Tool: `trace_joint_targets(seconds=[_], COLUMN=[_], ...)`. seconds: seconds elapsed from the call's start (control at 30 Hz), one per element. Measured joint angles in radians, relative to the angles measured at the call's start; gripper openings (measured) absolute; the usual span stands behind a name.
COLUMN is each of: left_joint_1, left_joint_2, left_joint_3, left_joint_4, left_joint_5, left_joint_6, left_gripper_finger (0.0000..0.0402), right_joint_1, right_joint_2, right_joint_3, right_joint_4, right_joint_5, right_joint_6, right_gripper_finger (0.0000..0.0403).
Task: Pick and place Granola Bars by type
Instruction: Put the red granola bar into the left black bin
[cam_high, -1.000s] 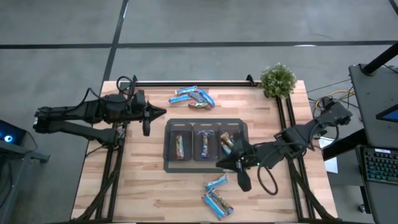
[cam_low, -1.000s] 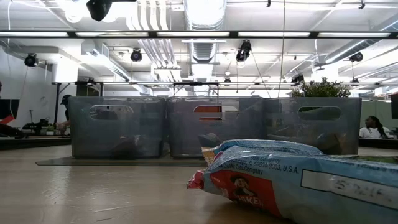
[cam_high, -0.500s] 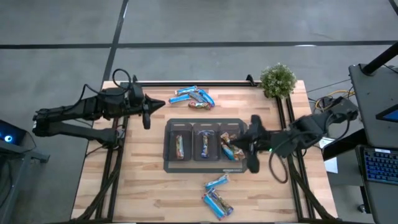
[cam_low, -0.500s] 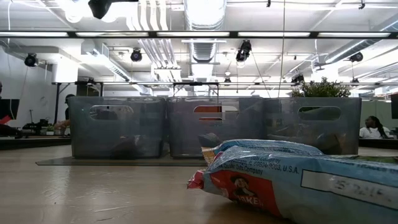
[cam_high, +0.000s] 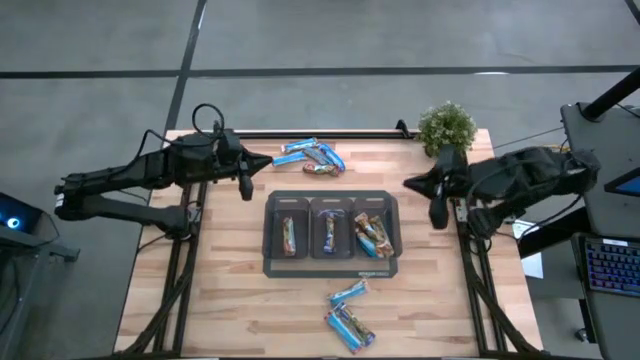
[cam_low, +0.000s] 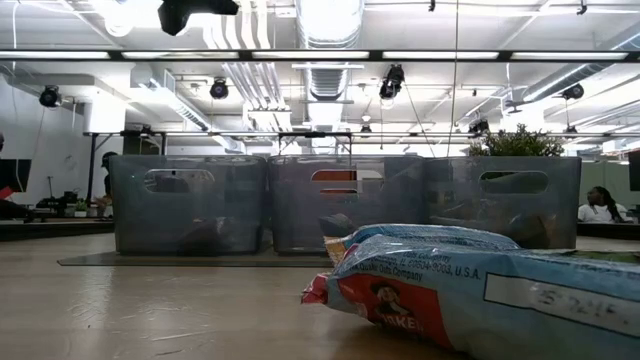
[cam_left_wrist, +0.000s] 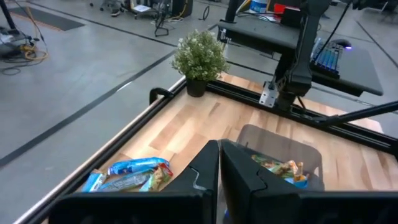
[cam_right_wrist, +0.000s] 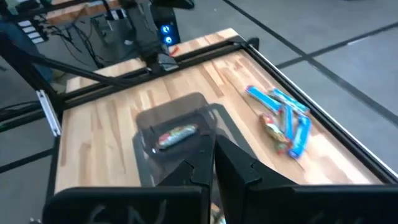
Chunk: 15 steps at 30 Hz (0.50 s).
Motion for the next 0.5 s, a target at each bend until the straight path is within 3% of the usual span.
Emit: trace_joint_targets(seconds=[0.33,0.5], left_joint_1=[0.053,0.127], left_joint_2=[0.067,0.077], left_joint_3=[0.079,0.121], left_joint_4=[-0.016,-0.119], left_joint_5=[0.015,0.101], left_joint_6=[0.046,0.053], left_gripper_finger=[0.0001,0.0030], right_joint_1=[-0.193,-0.265], right_joint_2=[-0.119,-0.120], right_joint_3=[-0.122,-0.163], right_joint_4=[-0.004,0.039], right_joint_5=[-0.126,-0.135], right_joint_6=[-0.041,-0.030], right_gripper_finger=[0.0008,0.0008])
